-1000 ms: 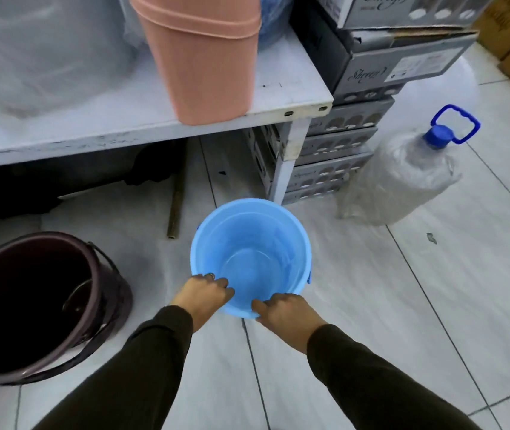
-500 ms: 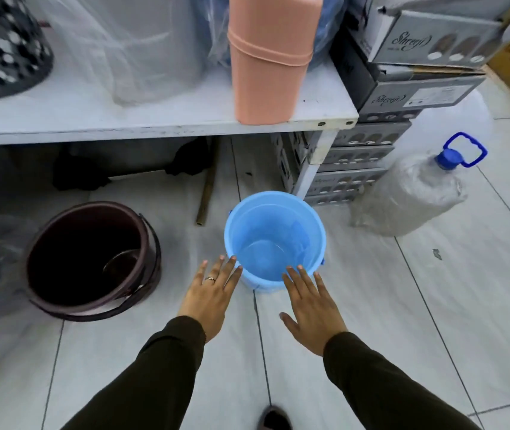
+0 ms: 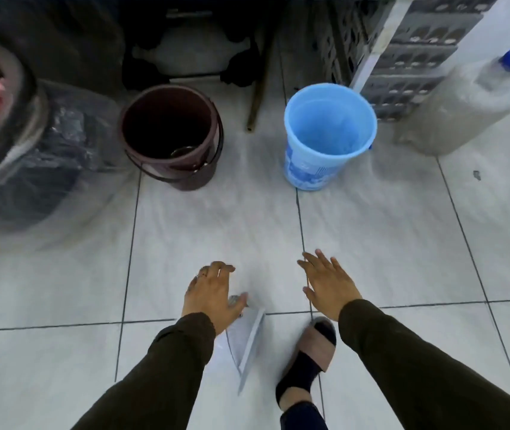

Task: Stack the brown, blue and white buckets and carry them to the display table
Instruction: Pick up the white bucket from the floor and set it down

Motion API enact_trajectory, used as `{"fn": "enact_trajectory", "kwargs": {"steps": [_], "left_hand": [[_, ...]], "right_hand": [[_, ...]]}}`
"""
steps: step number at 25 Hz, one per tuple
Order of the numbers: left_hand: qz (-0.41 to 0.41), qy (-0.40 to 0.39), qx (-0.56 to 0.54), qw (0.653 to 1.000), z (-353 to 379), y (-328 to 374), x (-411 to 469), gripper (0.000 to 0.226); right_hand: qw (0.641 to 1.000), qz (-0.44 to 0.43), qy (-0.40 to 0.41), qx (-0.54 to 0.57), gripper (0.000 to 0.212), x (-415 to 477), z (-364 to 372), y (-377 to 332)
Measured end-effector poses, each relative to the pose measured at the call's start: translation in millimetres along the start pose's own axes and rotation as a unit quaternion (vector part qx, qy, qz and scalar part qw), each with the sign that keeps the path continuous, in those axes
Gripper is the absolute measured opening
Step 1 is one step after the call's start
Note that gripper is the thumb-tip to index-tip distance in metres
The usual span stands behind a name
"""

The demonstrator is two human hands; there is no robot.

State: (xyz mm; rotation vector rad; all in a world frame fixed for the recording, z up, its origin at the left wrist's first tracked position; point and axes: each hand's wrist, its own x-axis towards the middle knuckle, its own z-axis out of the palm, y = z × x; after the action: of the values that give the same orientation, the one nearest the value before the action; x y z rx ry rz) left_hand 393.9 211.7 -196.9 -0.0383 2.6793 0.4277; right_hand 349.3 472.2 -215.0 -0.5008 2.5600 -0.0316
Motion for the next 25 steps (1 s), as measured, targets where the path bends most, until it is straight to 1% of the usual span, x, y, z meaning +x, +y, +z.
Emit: {"fn": "enact_trajectory", "kwargs": {"steps": [2,4,5,6,7,8,9,10,11,12,14,15,16,18,19,20,21,23,24,25], "left_hand": [[-0.108,-0.049,-0.099,0.988,43,-14,-45,0.069],[-0.216,-0.102,-0.166,0.957,90,-20,-83,0.079],[-0.249,-0.127,-0.184,0.942,113,-21,-98,0.086],[-0.267,-0.148,-0.198,0.931,134,-21,-110,0.091],[-0.274,-0.156,-0.221,0.923,153,-18,-118,0.090],[-0.283,-0.147,-0.250,0.914,167,-14,-123,0.080],[-0.296,-0.127,-0.283,0.904,176,-12,-122,0.063],[-0.307,-0.101,-0.312,0.894,181,-11,-120,0.047],[-0.307,-0.069,-0.330,0.890,182,-10,-117,0.035],[-0.290,-0.037,-0.337,0.895,180,-8,-114,0.028],[-0.243,0.037,-0.340,0.908,158,-8,-99,0.020],[-0.232,0.077,-0.360,0.900,142,-10,-87,0.015],[-0.231,0.110,-0.396,0.882,128,-12,-71,0.013],[-0.259,0.141,-0.462,0.836,98,-16,-28,0.020],[-0.288,0.133,-0.490,0.812,85,-17,-3,0.026],[-0.312,0.113,-0.507,0.796,76,-17,20,0.034],[-0.323,0.096,-0.505,0.794,71,-17,42,0.042],[-0.320,0.073,-0.468,0.821,65,-18,76,0.051],[-0.321,0.064,-0.444,0.834,62,-17,85,0.051],[-0.325,0.056,-0.427,0.842,61,-17,92,0.052]], "right_hand": [[0.998,-0.038,-0.043,0.011,0.064,-7,41,-24],[0.993,-0.094,-0.066,0.031,0.072,-7,80,-45],[0.989,-0.118,-0.074,0.049,0.071,-4,96,-57],[0.985,-0.138,-0.080,0.064,0.066,0,110,-68],[0.982,-0.155,-0.076,0.072,0.057,4,122,-78],[0.982,-0.162,-0.061,0.080,0.046,8,128,-86],[0.982,-0.158,-0.039,0.091,0.036,12,131,-91],[0.982,-0.152,-0.016,0.108,0.028,17,131,-93],[0.981,-0.144,0.009,0.129,0.025,21,127,-91],[0.979,-0.133,0.030,0.149,0.024,24,119,-86],[0.977,-0.090,0.075,0.177,0.024,33,91,-69],[0.977,-0.061,0.093,0.182,0.023,39,74,-56],[0.978,-0.033,0.106,0.179,0.022,45,59,-43],[0.971,0.039,0.115,0.205,0.017,62,32,-20],[0.957,0.084,0.116,0.251,0.015,71,23,-11],[0.935,0.126,0.115,0.312,0.014,82,17,-5],[0.906,0.165,0.110,0.375,0.015,92,15,-1],[0.847,0.235,0.079,0.470,0.021,110,16,7],[0.828,0.261,0.057,0.494,0.026,116,20,10],[0.816,0.278,0.038,0.506,0.031,120,24,13]]}}
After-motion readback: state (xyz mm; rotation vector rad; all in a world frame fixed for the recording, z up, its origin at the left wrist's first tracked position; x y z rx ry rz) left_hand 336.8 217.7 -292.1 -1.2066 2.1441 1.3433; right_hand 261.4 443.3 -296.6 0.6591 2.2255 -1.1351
